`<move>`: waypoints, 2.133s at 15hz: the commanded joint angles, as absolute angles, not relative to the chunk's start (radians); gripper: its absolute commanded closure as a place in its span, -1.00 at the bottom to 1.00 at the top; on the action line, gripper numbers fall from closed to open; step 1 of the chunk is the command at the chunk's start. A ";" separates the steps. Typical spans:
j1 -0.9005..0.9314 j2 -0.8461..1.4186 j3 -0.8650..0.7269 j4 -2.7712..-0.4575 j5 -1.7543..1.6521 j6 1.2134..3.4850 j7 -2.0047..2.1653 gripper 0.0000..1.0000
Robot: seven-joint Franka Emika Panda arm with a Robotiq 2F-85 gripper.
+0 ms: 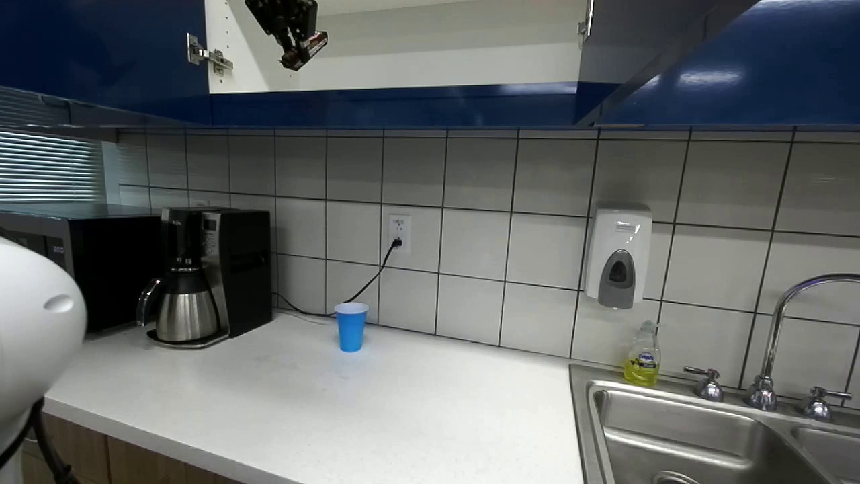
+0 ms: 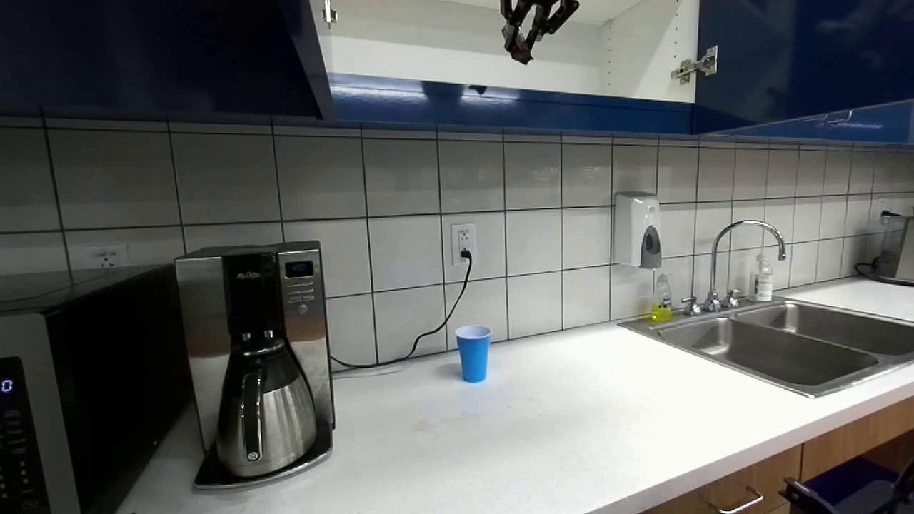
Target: Put the chocolate bar inside the cabinet
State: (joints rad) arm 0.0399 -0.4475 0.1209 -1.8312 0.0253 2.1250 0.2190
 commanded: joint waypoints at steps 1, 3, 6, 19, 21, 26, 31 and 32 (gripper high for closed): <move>0.020 -0.350 0.126 -1.684 0.011 2.053 0.252 0.84; 0.018 -0.307 0.123 -1.629 0.008 2.034 0.258 0.84; 0.012 -0.248 0.103 -1.525 0.011 1.976 0.252 0.84; 0.028 0.017 0.073 -1.240 -0.033 1.881 0.291 0.84; 0.021 0.043 0.080 -1.217 -0.038 1.872 0.300 0.84; 0.024 0.107 0.078 -1.155 -0.041 1.846 0.313 0.84; 0.027 0.161 0.076 -1.090 -0.045 1.811 0.334 -0.13; 0.027 0.169 0.075 -1.078 -0.046 1.802 0.340 -0.14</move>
